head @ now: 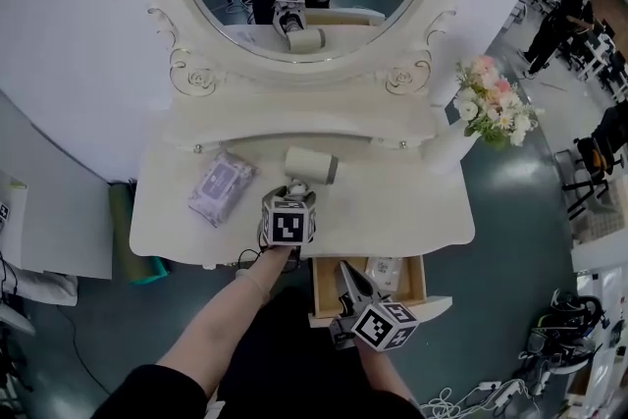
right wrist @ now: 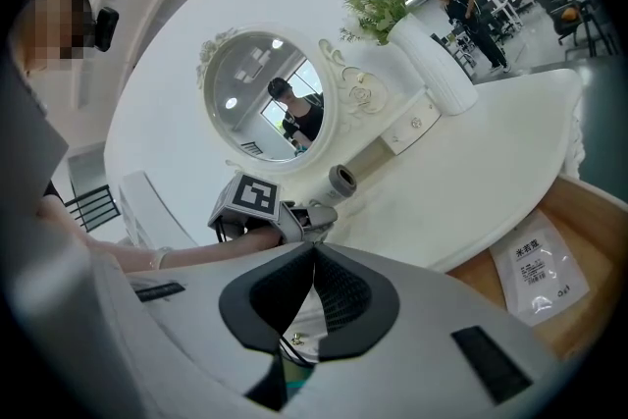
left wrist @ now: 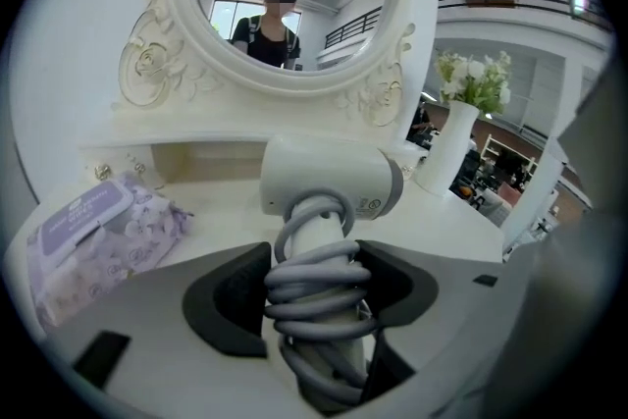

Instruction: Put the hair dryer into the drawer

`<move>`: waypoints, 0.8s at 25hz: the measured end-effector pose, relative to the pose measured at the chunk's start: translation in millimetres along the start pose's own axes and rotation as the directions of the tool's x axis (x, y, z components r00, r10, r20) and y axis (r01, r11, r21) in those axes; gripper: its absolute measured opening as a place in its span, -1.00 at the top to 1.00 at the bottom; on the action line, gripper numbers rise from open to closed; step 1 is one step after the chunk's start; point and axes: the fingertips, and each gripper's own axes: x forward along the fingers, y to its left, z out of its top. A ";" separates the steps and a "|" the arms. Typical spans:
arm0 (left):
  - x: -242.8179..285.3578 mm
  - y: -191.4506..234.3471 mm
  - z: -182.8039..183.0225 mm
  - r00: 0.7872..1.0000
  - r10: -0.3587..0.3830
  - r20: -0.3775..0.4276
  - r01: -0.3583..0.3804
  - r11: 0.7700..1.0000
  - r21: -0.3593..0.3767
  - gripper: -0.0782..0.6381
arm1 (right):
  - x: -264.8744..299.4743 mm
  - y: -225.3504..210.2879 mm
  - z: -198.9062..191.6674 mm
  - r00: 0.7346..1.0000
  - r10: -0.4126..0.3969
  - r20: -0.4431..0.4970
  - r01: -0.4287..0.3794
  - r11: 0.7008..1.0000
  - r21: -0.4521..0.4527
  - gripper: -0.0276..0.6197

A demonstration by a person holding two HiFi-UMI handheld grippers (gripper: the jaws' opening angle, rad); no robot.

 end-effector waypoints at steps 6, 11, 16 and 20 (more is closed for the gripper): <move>-16.9 -36.3 5.5 0.992 -0.126 0.025 0.122 0.985 0.118 0.02 | -4.1 1.2 0.4 1.000 -0.016 0.020 0.016 1.000 -0.004 0.85; -26.5 -68.4 -1.3 0.975 -0.223 -0.011 0.221 0.954 0.200 0.02 | -13.5 -0.6 2.0 0.998 -0.042 0.053 0.042 0.999 0.004 0.85; -28.5 -100.4 -8.6 0.953 -0.300 -0.044 0.302 0.925 0.232 0.02 | -24.0 -6.0 1.8 0.994 -0.076 0.079 0.074 0.997 0.018 0.85; -32.9 -123.5 -15.9 0.930 -0.360 -0.071 0.365 0.888 0.281 0.02 | -32.1 -11.0 3.7 0.989 -0.103 0.106 0.100 0.995 0.029 0.85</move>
